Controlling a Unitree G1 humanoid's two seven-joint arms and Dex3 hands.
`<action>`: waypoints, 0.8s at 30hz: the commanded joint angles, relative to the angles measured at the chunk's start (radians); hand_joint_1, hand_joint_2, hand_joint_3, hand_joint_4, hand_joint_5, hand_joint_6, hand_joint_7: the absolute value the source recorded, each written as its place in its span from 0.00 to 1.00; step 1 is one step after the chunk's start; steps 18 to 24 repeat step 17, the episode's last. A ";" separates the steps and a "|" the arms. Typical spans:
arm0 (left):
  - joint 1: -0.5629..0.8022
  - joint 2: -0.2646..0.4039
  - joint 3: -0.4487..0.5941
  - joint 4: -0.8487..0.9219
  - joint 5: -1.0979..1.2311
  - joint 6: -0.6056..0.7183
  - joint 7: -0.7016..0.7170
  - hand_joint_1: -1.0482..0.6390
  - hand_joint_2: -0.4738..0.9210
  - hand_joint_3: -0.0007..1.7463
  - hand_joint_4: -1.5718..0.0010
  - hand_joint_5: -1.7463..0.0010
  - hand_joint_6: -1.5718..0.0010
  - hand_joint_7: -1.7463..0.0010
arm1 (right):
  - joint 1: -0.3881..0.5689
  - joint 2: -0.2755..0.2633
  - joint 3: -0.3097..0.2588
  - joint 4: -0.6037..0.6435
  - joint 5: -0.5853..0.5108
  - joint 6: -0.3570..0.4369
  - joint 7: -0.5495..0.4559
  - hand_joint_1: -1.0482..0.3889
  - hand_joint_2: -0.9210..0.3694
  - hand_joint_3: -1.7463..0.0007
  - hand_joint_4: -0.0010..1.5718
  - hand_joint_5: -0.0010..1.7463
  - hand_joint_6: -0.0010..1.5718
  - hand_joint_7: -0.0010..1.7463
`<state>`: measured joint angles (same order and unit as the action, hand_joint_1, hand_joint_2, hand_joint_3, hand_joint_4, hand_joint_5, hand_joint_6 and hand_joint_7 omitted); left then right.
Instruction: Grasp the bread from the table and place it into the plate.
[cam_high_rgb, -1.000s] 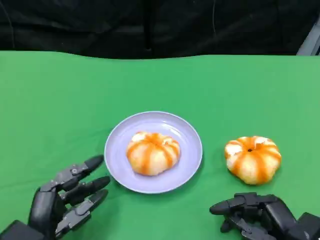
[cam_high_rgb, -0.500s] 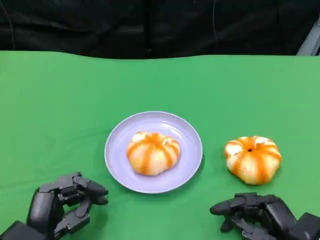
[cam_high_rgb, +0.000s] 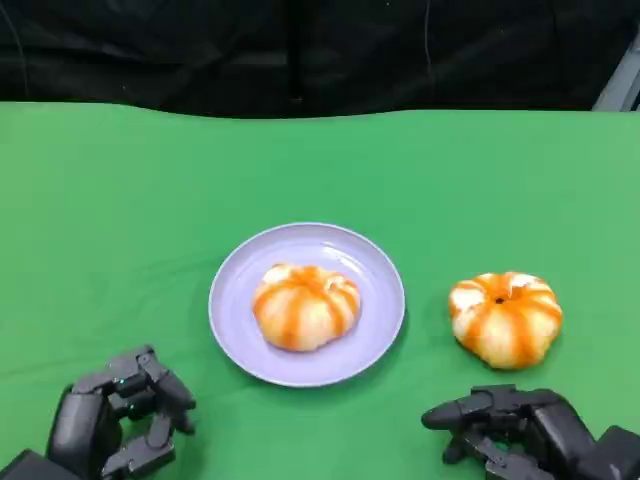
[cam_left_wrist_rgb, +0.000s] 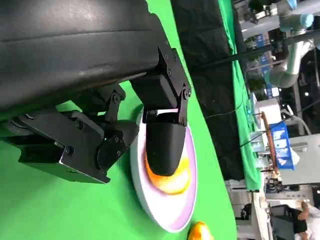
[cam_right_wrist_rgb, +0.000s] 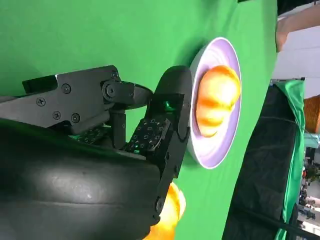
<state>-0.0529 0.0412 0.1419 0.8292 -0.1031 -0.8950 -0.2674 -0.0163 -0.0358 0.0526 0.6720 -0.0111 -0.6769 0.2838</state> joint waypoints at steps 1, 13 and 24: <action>0.010 0.026 -0.011 -0.005 0.018 -0.031 -0.001 0.66 0.72 0.66 0.46 0.09 0.43 0.19 | 0.016 -0.021 -0.006 -0.009 0.000 -0.003 -0.008 0.65 0.00 0.79 0.51 0.65 0.73 0.13; 0.013 0.026 -0.017 -0.001 0.024 -0.027 0.004 0.66 0.68 0.72 0.39 0.14 0.37 0.24 | 0.023 -0.023 -0.005 -0.021 -0.005 0.005 -0.018 0.65 0.00 0.80 0.52 0.65 0.73 0.12; 0.008 0.024 -0.020 0.001 0.017 -0.023 -0.005 0.66 0.68 0.72 0.40 0.14 0.37 0.23 | 0.023 -0.024 -0.007 -0.030 0.002 0.016 -0.017 0.65 0.00 0.80 0.51 0.64 0.73 0.12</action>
